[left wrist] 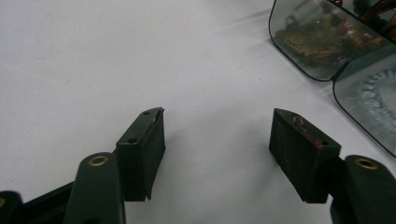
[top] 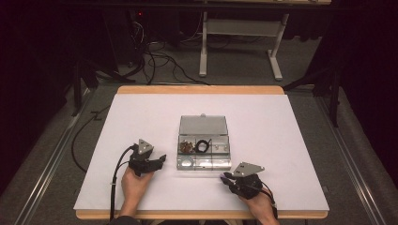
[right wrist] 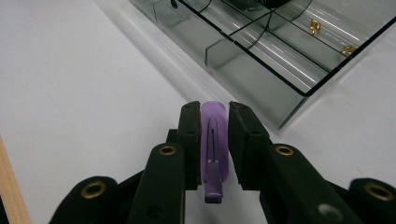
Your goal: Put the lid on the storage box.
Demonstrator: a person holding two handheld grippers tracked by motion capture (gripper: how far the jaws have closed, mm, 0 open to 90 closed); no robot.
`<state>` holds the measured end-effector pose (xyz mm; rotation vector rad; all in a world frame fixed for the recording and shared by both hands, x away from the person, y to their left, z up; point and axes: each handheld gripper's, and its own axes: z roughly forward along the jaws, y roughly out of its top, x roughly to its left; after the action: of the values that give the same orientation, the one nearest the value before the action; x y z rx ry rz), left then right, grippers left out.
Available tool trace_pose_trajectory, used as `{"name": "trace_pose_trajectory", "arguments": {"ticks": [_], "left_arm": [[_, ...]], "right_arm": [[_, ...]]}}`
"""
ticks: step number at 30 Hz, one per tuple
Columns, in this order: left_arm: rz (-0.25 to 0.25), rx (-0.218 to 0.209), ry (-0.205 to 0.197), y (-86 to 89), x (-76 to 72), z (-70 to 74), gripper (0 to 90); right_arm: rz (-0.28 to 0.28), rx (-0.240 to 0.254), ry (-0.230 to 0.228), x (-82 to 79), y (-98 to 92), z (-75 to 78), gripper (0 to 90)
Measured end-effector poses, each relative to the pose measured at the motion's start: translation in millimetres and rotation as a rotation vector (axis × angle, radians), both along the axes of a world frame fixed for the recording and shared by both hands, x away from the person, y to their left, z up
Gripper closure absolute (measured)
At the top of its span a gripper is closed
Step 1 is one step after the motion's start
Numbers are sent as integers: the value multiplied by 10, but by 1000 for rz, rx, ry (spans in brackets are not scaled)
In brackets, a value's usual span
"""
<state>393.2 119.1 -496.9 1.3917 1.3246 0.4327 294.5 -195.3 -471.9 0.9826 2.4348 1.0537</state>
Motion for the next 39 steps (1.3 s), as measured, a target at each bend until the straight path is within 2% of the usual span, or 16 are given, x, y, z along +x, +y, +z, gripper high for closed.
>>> {"name": "trace_pose_trajectory", "arguments": {"ticks": [8, 16, 26, 34, 39], "left_arm": [[0, 0, 0, 0, 0, 0, 359], [0, -1, 0, 0, 0, 0, 359], [2, -4, -1, -2, 1, 0, 359], [0, -1, 0, 0, 0, 0, 360], [0, -1, 0, 0, 0, 0, 359]], "right_arm": [[5, 13, -6, 5, -16, 52, 763], [8, 56, -10, 0, -41, 111, 763], [13, 72, -27, -4, -67, 189, 763], [3, 106, -43, 12, -131, 293, 763], [-1, 110, -54, 31, -164, 360, 763]]}}
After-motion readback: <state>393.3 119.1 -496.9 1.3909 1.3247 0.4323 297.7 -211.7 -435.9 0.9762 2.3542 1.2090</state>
